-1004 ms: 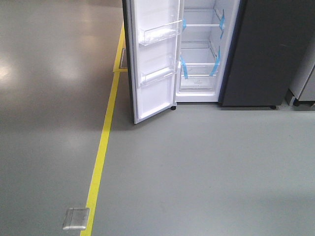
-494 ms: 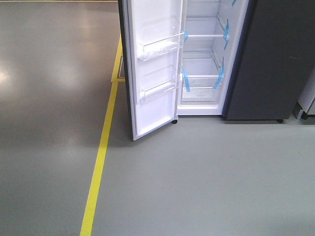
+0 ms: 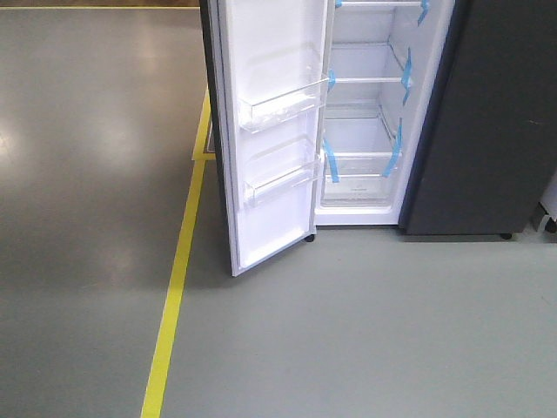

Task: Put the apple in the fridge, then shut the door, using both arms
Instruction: 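Drive closer to the refrigerator door holding the apple in the right gripper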

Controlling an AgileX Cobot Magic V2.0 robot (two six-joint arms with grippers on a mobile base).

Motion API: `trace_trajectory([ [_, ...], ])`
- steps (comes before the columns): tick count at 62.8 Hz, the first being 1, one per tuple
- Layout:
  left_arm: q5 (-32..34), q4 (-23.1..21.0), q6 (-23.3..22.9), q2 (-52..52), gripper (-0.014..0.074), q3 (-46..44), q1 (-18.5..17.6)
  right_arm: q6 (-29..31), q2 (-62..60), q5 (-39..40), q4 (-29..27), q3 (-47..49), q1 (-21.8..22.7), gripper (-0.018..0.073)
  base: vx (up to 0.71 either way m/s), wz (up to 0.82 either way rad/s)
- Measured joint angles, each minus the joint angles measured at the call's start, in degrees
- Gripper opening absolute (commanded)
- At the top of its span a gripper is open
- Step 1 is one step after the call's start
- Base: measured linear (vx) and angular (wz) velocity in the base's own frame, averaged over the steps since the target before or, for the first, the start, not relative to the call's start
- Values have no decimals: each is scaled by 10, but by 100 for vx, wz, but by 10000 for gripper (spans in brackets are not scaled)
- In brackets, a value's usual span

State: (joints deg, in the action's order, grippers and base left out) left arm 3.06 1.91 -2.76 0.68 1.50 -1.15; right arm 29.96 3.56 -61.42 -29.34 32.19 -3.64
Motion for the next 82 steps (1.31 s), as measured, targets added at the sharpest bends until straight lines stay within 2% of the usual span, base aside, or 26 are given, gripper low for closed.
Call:
trace_trajectory([
  [82,0,0,0,0,-6,0,0,0,0,0,0,0,0,363,19,3],
])
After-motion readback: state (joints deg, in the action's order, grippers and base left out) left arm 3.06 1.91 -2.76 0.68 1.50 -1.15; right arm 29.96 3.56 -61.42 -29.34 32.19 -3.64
